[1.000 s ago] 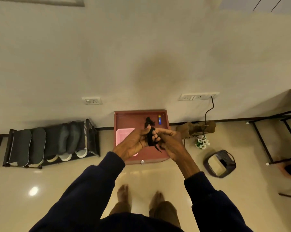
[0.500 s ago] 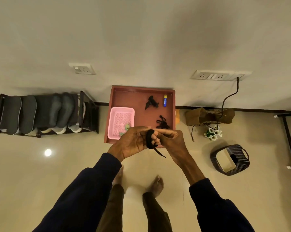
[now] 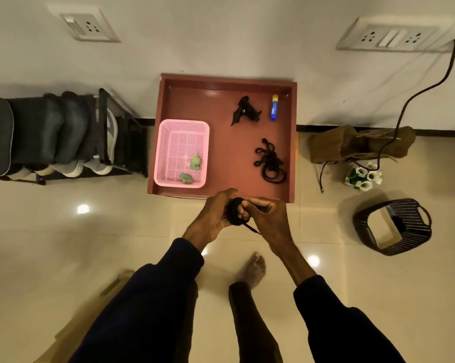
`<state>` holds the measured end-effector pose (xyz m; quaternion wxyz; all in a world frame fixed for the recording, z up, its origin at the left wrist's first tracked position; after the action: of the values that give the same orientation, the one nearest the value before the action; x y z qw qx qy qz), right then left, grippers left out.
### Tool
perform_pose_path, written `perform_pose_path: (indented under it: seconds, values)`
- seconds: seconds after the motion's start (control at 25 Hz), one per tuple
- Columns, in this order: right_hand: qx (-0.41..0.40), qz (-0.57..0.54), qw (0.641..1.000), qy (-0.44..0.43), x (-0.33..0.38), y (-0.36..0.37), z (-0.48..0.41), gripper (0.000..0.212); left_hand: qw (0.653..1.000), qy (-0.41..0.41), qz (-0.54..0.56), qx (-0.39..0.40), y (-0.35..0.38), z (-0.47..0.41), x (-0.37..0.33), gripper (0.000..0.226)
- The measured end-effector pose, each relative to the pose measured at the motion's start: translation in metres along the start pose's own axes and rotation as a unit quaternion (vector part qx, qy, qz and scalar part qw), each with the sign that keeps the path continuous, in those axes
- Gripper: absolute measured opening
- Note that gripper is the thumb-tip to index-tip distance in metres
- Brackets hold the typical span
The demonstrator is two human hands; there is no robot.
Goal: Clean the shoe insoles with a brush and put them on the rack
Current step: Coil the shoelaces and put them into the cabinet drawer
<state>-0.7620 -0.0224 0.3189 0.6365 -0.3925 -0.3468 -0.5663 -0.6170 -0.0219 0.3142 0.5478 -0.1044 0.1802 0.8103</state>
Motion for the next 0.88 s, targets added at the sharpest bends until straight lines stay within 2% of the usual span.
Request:
perform_pose_path:
  seconds: [0.12, 0.2, 0.28, 0.4, 0.6, 0.72, 0.88]
  values:
    - [-0.048, 0.029, 0.998, -0.031, -0.027, 0.006, -0.009, 0.017, 0.995, 0.018, -0.100, 0.017, -0.020, -0.027, 0.010, 0.037]
    - [-0.058, 0.060, 0.996, -0.043, -0.046, 0.014, -0.014, 0.018, 0.993, 0.003, -0.096, 0.061, -0.036, -0.040, 0.019, 0.042]
    - [-0.079, 0.068, 0.994, -0.037, -0.065, 0.020, -0.017, 0.017, 0.991, 0.020, -0.099, 0.091, -0.048, -0.052, 0.028, 0.040]
    - [-0.109, 0.069, 0.991, -0.020, -0.083, 0.024, -0.016, 0.016, 0.988, 0.081, -0.106, 0.074, -0.059, -0.063, 0.042, 0.033]
    - [-0.104, 0.073, 0.992, 0.028, -0.109, 0.024, -0.015, 0.019, 0.973, 0.145, -0.172, 0.053, -0.064, -0.081, 0.055, 0.028]
    - [-0.100, 0.089, 0.990, 0.039, -0.124, 0.024, -0.019, 0.022, 0.972, 0.137, -0.187, 0.043, -0.068, -0.094, 0.060, 0.030]
    - [-0.134, 0.056, 0.987, 0.066, -0.150, 0.024, -0.028, 0.023, 0.985, 0.078, -0.154, 0.024, -0.079, -0.121, 0.071, 0.033]
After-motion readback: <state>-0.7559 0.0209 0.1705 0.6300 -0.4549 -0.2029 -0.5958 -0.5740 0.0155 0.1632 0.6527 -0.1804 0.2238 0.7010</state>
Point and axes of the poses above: each hand's wrist, its own z-axis away from the middle knuckle, its own y-axis out of the palm, x = y × z, the point moved 3 cm from there along -z, towards the middle knuckle, and after that the axes turned 4 degrees about -x, right-handed, at the moved point
